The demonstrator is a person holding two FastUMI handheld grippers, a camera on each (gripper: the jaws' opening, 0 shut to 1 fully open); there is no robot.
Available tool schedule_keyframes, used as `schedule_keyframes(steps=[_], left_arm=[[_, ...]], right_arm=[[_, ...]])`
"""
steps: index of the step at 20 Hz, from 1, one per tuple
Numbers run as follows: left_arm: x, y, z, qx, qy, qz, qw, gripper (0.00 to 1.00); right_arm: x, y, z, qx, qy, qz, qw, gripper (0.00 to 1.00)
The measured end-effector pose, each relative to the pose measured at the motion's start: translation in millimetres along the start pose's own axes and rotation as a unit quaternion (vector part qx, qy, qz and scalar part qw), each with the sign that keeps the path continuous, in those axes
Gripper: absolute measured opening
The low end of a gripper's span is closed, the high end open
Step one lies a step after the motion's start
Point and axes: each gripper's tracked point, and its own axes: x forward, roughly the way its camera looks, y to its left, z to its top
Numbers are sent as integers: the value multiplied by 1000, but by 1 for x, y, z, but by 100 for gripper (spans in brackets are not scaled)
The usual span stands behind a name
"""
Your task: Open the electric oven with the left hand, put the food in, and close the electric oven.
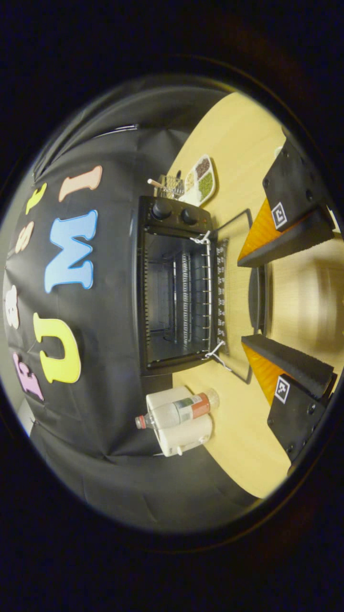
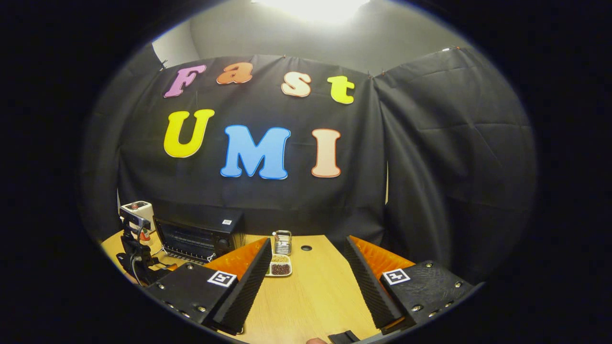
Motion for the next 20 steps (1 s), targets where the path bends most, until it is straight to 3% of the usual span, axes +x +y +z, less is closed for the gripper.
schedule_keyframes(steps=[4,6,7,9,13,15,17,20], left_arm=[[-35,2,56,-17,-51,-8,999,97],[-57,9,82,-23,-76,-4,997,99],[-67,12,94,-24,-87,-2,996,95],[-91,21,120,-22,-112,5,993,100],[-133,39,158,-23,-152,24,988,99],[-153,51,173,-15,-173,40,984,95],[-170,64,183,-6,-191,60,980,99],[-195,77,185,-7,-200,80,976,99]], right_arm=[[17,21,-24,50,51,61,996,95],[23,39,-38,84,86,105,987,96],[26,45,-46,99,106,122,982,96],[29,56,-68,128,156,153,967,96],[32,77,-112,173,257,207,928,98],[23,93,-140,189,315,240,899,98],[15,98,-157,208,349,254,878,98],[3,118,-189,214,421,286,834,99]])
